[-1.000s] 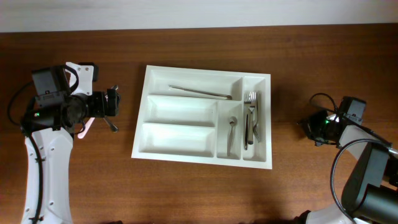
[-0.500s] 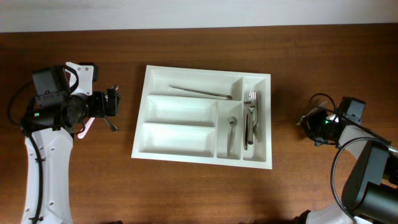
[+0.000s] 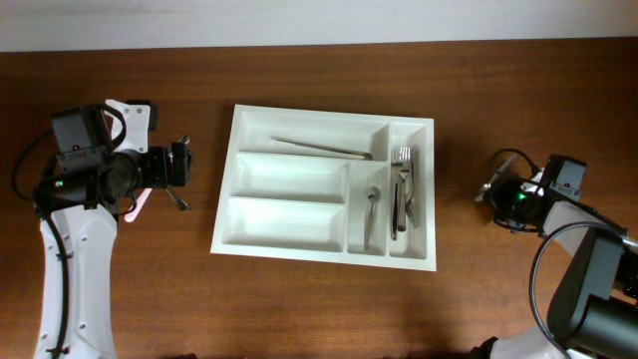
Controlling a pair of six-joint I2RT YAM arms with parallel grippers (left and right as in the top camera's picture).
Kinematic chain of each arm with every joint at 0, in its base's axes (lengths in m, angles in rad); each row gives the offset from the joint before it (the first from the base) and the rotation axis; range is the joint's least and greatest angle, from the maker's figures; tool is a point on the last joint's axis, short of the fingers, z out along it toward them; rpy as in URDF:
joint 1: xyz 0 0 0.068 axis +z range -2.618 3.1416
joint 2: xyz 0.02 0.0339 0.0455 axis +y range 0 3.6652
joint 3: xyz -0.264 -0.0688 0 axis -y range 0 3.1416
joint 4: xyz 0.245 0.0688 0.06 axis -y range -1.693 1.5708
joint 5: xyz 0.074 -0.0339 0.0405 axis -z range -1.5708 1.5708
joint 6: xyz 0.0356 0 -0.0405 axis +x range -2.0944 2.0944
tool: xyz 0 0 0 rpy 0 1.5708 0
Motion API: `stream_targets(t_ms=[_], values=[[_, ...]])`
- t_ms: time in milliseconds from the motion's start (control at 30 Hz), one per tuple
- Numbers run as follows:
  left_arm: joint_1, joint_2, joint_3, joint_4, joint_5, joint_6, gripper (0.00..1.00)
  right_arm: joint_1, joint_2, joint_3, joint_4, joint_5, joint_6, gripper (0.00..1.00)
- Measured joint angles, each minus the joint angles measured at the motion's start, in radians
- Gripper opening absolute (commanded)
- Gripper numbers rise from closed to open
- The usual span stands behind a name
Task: Pack container
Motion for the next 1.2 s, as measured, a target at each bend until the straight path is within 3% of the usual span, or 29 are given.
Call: stream_targets(t_ms=[600, 667, 833, 967, 1200], values=[[0.0, 0.0, 0.0, 0.0, 0.0, 0.0, 0.99, 0.0, -0.132, 0.0, -0.067, 0.004, -0.103, 0.05], [0.0, 0.0, 0.0, 0.0, 0.0, 0.0, 0.99, 0.0, -0.132, 0.0, -0.1, 0.016, -0.109, 0.15], [0.0, 0.0, 0.0, 0.0, 0.0, 0.0, 0.99, 0.0, -0.132, 0.0, -0.166, 0.017, -0.142, 0.21], [0.0, 0.0, 0.0, 0.0, 0.0, 0.0, 0.99, 0.0, -0.132, 0.0, -0.196, -0.036, -0.148, 0.35], [0.0, 0.0, 0.0, 0.0, 0.0, 0.0, 0.99, 0.0, -0.132, 0.0, -0.304, -0.126, -0.151, 0.44]])
